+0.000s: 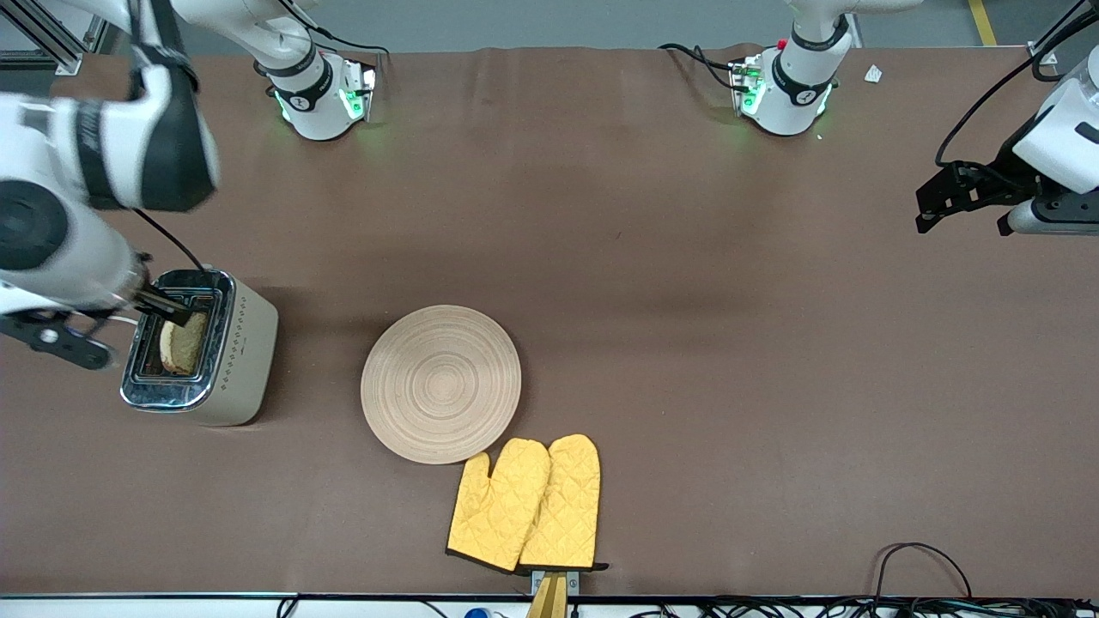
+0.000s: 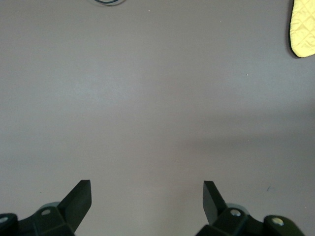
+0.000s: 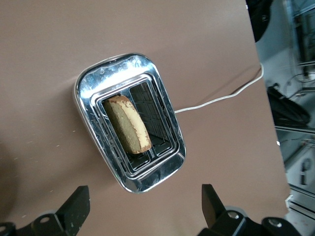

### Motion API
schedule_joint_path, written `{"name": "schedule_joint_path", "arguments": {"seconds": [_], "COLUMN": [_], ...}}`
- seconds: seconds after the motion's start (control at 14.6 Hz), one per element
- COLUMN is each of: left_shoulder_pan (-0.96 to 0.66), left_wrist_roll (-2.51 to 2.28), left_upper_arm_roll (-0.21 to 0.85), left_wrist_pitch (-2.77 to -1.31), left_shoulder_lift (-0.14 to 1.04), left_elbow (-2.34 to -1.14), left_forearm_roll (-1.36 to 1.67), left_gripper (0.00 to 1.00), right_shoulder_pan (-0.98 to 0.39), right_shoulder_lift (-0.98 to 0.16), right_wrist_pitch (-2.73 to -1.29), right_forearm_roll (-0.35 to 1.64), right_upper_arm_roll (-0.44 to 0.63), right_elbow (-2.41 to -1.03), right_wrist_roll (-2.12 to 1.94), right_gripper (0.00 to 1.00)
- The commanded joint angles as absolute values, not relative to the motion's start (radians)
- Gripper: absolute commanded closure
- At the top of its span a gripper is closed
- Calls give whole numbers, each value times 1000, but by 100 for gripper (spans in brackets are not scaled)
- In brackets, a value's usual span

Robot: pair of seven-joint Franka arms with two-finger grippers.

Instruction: Move plate and put bread in toaster

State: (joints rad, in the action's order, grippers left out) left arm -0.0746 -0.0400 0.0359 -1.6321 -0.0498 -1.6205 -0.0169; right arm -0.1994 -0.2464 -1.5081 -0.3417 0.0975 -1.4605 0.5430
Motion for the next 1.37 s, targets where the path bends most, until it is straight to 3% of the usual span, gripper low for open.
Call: {"name": "schedule_joint_path", "arguments": {"seconds": [0.0, 0.14, 0.55, 0.96, 1.3], "left_shoulder_pan": [-72, -72, -66, -66, -77], "left_wrist_roll": [-37, -48, -49, -60, -80], "left_upper_arm_roll": [38, 38, 38, 37, 37], "left_wrist_pitch": [-1638, -1644, -1655, -1689, -1596], "left_shoulder_lift": [-60, -60, -60, -66, -35], "left_elbow": [-1626, -1626, -1629, -1644, -1576], "left_forearm_roll": [-12, -12, -11, -14, -38], "left_gripper": [0, 0, 0, 0, 0], "right_shoulder_pan": [-154, -73, 20, 25, 23], "right_shoulder_lift": [-158, -102, 9, 17, 15], "right_wrist_pitch": [-1525, -1546, -1569, -1568, -1569], "right_forearm_roll": [-212, -85, 10, 20, 20], "right_upper_arm_roll": [84, 83, 86, 84, 83], "right_elbow": [-1485, -1493, -1525, -1532, -1532], "right_wrist_roll": [456, 331, -24, -55, -55], "right_gripper": [0, 0, 0, 0, 0]}}
